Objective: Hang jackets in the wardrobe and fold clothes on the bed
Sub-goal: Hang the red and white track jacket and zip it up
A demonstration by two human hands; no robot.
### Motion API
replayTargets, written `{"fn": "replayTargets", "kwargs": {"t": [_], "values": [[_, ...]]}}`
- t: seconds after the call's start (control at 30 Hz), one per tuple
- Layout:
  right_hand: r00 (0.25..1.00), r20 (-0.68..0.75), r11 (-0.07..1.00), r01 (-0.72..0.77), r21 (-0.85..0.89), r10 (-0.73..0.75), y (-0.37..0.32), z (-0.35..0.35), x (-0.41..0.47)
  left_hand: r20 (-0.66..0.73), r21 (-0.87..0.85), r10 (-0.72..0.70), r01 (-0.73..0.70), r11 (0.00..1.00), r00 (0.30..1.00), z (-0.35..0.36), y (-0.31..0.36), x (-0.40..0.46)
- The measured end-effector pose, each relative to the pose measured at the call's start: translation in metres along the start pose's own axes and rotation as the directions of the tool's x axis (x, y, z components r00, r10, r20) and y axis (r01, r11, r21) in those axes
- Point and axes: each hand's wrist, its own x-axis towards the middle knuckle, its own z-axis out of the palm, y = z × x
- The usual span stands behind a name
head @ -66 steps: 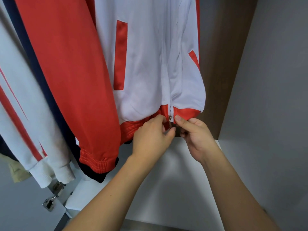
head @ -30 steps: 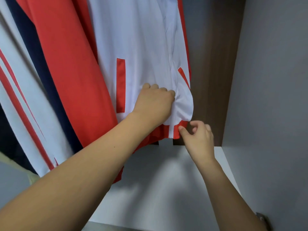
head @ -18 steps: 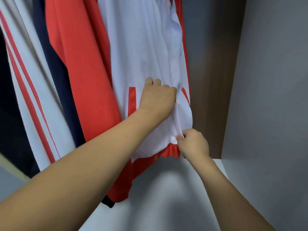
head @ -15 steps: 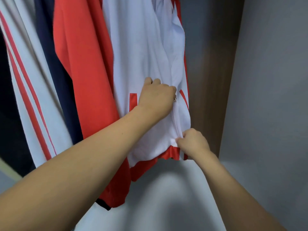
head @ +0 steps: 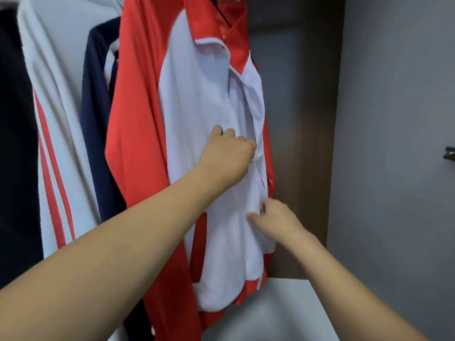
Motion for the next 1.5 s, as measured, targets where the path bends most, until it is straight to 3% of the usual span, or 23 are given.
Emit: {"fn": "replayTargets", "kwargs": {"t": [0.1,0.17,0.27,0.37,0.43,0.5,0.57,0.6,0.73,0.87,0.93,1.07,1.27,1.5], "values": [[0.957,-0.263,0.982,0.154,0.107,-0.121,-0.035,-0.017,0.019,-0.002,0.050,0.077,-0.076,0.996,0.997,-0.004,-0.003,0.012],[0.946,-0.299,0.989,0.141,0.040,-0.122,-0.047,-0.028,0.032,-0.007,0.081,0.083,-0.082,0.993,0.997,-0.009,-0.007,0.021],[0.995,-0.099,0.995,0.010,-0.101,-0.020,-0.046,-0.034,0.045,-0.069,0.133,-0.002,0.011,0.991,0.998,-0.022,-0.025,0.037],[0.995,0.091,0.994,-0.032,-0.106,0.042,-0.049,-0.042,0.052,-0.115,0.124,-0.102,0.116,0.986,0.988,-0.031,-0.044,0.053],[1.000,0.009,1.000,0.030,0.003,-0.030,-0.060,-0.052,0.059,-0.093,0.110,-0.087,0.097,0.989,0.992,-0.031,-0.047,0.060],[0.973,-0.196,0.985,0.142,0.095,-0.121,-0.074,-0.062,0.067,-0.092,0.149,-0.010,0.024,0.989,0.996,-0.030,-0.048,0.064],[0.926,-0.335,0.975,0.208,0.073,-0.172,-0.088,-0.070,0.074,-0.128,0.182,0.021,0.003,0.983,0.992,-0.032,-0.052,0.071],[0.924,-0.338,0.977,0.206,0.050,-0.177,-0.093,-0.072,0.076,-0.139,0.182,0.012,0.014,0.983,0.990,-0.034,-0.056,0.076],[0.988,-0.120,0.996,0.092,-0.021,-0.094,-0.104,-0.081,0.081,-0.186,0.227,-0.034,0.076,0.971,0.982,-0.050,-0.075,0.097],[0.999,0.043,0.995,0.037,-0.089,-0.034,-0.124,-0.102,0.083,-0.291,0.282,-0.055,0.140,0.949,0.955,-0.063,-0.088,0.115],[0.998,-0.010,0.994,0.059,-0.089,-0.060,-0.136,-0.111,0.085,-0.249,0.261,-0.061,0.128,0.957,0.966,-0.065,-0.088,0.123],[0.953,-0.264,0.988,0.139,-0.064,-0.151,-0.151,-0.121,0.091,-0.199,0.268,-0.059,0.112,0.957,0.978,-0.071,-0.086,0.135],[0.981,-0.157,0.983,0.088,-0.159,-0.113,-0.161,-0.121,0.092,-0.329,0.408,-0.048,0.188,0.893,0.943,-0.095,-0.100,0.156],[0.995,-0.074,0.983,0.051,-0.176,-0.065,-0.169,-0.125,0.086,-0.416,0.222,-0.134,0.244,0.944,0.899,-0.116,-0.111,0.170]]}}
